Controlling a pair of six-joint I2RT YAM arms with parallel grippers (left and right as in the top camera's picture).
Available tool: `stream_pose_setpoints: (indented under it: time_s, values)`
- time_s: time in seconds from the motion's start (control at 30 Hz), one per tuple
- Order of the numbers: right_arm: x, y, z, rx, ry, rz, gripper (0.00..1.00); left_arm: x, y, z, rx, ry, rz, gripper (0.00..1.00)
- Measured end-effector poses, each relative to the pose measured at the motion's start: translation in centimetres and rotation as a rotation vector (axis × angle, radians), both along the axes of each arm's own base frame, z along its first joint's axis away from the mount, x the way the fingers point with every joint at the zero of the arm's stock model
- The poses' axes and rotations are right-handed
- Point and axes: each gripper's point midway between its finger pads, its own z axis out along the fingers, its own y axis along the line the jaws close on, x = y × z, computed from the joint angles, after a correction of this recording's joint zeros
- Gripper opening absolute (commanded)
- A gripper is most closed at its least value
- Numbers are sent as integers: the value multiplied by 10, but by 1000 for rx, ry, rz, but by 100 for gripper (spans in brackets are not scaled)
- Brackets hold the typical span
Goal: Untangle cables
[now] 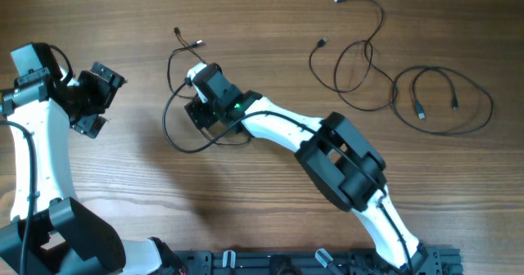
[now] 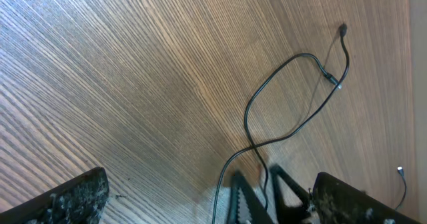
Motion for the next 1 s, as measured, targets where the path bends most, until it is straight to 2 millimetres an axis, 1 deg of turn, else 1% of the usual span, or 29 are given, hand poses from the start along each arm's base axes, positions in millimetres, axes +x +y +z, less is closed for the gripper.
stream_pose_setpoints:
  time_s: [0.07, 0.17, 0.23, 0.27, 0.3, 0.37, 0.43, 0.47, 0.57, 0.7, 0.83, 1.0]
  values:
    - [0, 3, -1, 9, 8, 5, 82, 0, 0, 0, 0, 0, 0, 100]
    - [-7, -3, -4, -30, 65, -10, 81, 0, 0, 0, 0, 0, 0, 100]
    - [-17, -15, -6, -83, 139, -38, 80, 0, 0, 0, 0, 0, 0, 100]
    - [-26, -25, -6, -122, 184, -51, 75, 0, 0, 0, 0, 0, 0, 100]
    - [-33, -29, -7, -141, 224, -54, 73, 0, 0, 0, 0, 0, 0, 100]
    - [-47, -35, -7, -155, 295, -47, 73, 0, 0, 0, 0, 1, 0, 100]
    - [-57, -33, -6, -136, 348, -30, 75, 0, 0, 0, 0, 0, 0, 100]
    - [-59, -31, -4, -115, 368, -21, 79, 0, 0, 0, 0, 0, 0, 100]
    - [-63, -21, 0, -58, 403, 3, 99, 0, 0, 0, 0, 0, 0, 100]
    - [-71, -11, 6, -28, 427, 39, 100, 0, 0, 0, 0, 0, 0, 100]
    - [-71, -11, 5, -48, 414, 37, 100, 0, 0, 0, 1, 0, 0, 100]
    - [-75, -8, -3, -194, 242, 19, 100, 0, 0, 0, 1, 0, 0, 100]
